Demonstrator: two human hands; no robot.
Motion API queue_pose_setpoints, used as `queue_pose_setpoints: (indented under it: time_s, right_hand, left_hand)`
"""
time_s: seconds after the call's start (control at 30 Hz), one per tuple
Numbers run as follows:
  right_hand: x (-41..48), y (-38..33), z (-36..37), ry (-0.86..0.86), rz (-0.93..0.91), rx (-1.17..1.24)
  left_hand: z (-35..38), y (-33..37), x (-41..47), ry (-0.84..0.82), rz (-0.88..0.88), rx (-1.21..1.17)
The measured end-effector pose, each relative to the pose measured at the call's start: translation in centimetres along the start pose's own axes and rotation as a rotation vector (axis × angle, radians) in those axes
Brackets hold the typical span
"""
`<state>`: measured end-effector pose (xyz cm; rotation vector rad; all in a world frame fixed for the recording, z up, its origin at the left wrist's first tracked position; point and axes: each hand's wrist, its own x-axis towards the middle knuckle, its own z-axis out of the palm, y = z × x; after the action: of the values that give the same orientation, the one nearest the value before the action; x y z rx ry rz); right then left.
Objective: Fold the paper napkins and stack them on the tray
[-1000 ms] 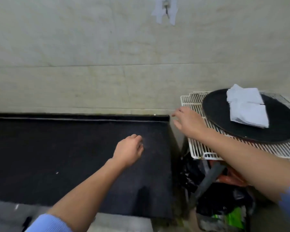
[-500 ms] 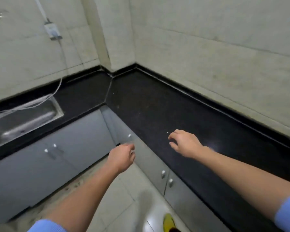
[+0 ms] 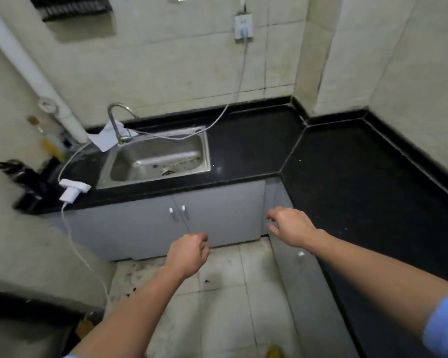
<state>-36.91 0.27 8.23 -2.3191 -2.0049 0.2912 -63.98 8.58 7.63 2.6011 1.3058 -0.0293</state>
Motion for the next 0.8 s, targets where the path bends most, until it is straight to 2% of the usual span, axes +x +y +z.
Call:
queue_pose_setpoints:
  time_s: [0.3,0.5,0.8]
  right_hand:
    - [17.8,-9.4,1.8,-0.168,-0.269,-0.003]
    - [29.4,-17.1,2.4,-0.169,-0.344,-0.021]
    - [44.3,-27.7,1.7,-0.215,-0.356,0.012]
  left_hand:
    - [-1.3,-13.4,2.6,-0.01,-0.36,-0.096]
    - [-4.3,-24.1,8.2,0.018,-0.411,-0.11]
    - [-10.7,-37.9,16.0,0.061,-0.455,-0.154]
